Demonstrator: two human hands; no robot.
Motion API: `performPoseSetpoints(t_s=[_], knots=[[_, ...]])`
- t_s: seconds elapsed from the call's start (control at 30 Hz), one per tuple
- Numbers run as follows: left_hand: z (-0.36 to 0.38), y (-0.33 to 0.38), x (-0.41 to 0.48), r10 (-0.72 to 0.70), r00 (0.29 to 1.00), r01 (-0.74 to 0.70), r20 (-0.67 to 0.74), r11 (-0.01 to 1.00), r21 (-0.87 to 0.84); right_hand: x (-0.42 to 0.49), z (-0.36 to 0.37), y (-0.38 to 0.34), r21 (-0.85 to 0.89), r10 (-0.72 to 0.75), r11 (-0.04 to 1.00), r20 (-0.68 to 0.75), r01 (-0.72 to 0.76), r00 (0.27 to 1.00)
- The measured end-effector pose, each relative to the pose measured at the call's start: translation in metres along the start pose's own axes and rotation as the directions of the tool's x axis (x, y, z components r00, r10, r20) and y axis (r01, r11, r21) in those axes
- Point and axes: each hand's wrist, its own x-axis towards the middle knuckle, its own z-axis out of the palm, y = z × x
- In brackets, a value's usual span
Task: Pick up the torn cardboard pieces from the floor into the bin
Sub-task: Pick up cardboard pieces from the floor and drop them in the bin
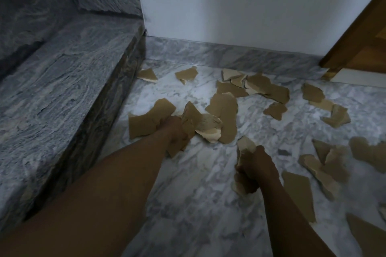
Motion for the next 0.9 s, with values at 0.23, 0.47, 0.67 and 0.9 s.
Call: performPoseSetpoints(t_s=[0.23, 0.47, 0.67, 0.9], knots=[[0.018, 0.005, 0.002, -0.114, 0.993, 0.108, 0.037, 0.984, 0.139, 0.015, -0.044, -0.070, 0.120, -0.309, 0.948, 0.117, 0.295, 0.944], [0.026, -0.003, 0.007, -0.152, 0.988, 0.152, -0.005, 0.988, 0.003, 0.032, 0.018, -0.120, -0.451, -0.338, 0.785, 0.263, 0.425, 0.904], [0.021, 0.000, 0.018, -0.179, 0.982, 0.175, 0.065, 0.983, 0.057, 0.033, 0.029, -0.114, -0.523, -0.396, 0.732, 0.196, 0.437, 0.897], [0.017, 0.008, 0.006, -0.199, 0.980, 0.199, -0.006, 0.978, 0.058, 0.034, 0.026, -0.112, -0.543, -0.396, 0.703, 0.238, 0.460, 0.887]])
